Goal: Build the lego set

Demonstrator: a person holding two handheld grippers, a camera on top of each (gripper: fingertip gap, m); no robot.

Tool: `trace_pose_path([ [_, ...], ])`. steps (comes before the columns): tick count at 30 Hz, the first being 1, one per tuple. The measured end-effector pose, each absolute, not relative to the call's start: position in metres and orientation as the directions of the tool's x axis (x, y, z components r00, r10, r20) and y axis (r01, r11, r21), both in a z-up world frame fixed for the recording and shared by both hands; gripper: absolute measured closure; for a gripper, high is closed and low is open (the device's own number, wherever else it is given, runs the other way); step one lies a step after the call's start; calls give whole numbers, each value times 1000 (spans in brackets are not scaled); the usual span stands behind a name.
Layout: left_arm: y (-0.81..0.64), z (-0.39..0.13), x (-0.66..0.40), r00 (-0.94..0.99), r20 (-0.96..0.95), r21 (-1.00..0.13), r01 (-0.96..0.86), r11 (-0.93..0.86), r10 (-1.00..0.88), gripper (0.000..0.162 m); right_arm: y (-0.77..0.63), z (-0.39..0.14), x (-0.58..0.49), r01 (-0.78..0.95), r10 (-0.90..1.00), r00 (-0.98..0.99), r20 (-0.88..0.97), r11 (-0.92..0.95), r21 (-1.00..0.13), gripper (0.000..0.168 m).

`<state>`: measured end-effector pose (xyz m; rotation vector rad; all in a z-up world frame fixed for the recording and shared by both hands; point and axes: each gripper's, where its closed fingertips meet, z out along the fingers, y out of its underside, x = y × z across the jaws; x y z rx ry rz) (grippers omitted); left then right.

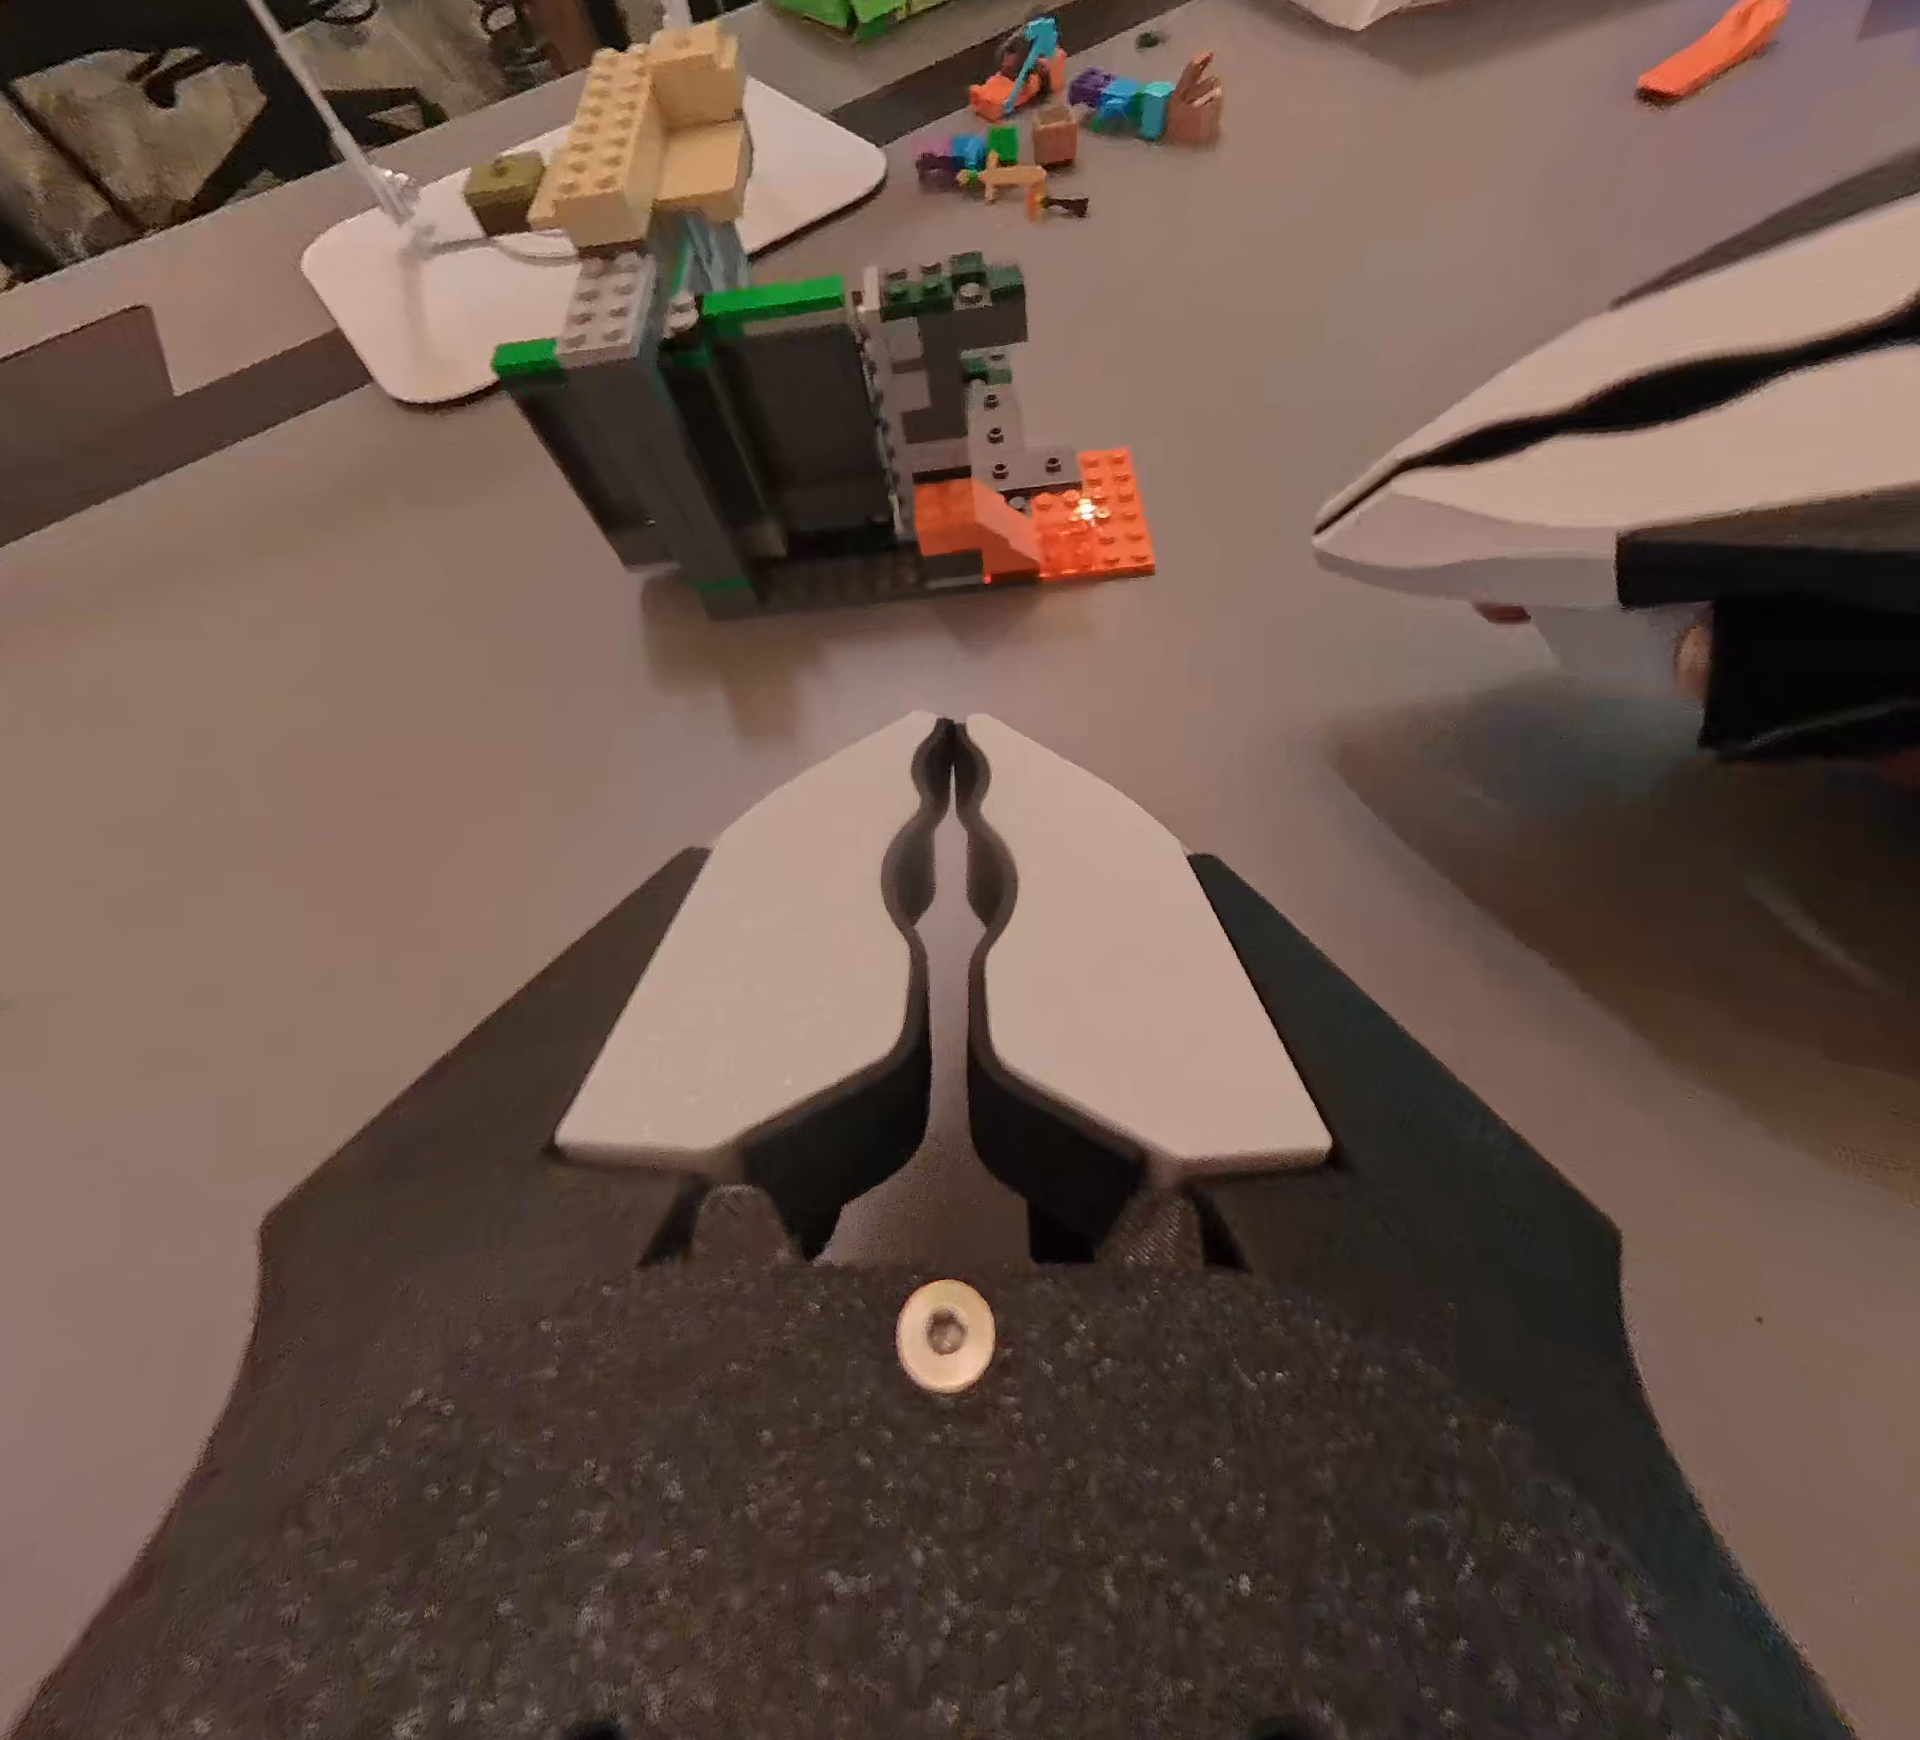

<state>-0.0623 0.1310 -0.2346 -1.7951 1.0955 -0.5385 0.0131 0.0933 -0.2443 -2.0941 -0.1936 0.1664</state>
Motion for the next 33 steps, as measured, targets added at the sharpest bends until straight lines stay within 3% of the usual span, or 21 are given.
trace_pose_path([
  [9,137,-245,-68,539,-3,-863,-427,-271,-842,162,98,-255,13,140,166,984,64,-502,-853,168],
  [33,141,-245,-71,570,-23,-868,-419,-267,-821,162,97,-248,13,145,165,983,75,-469,-871,168],
])
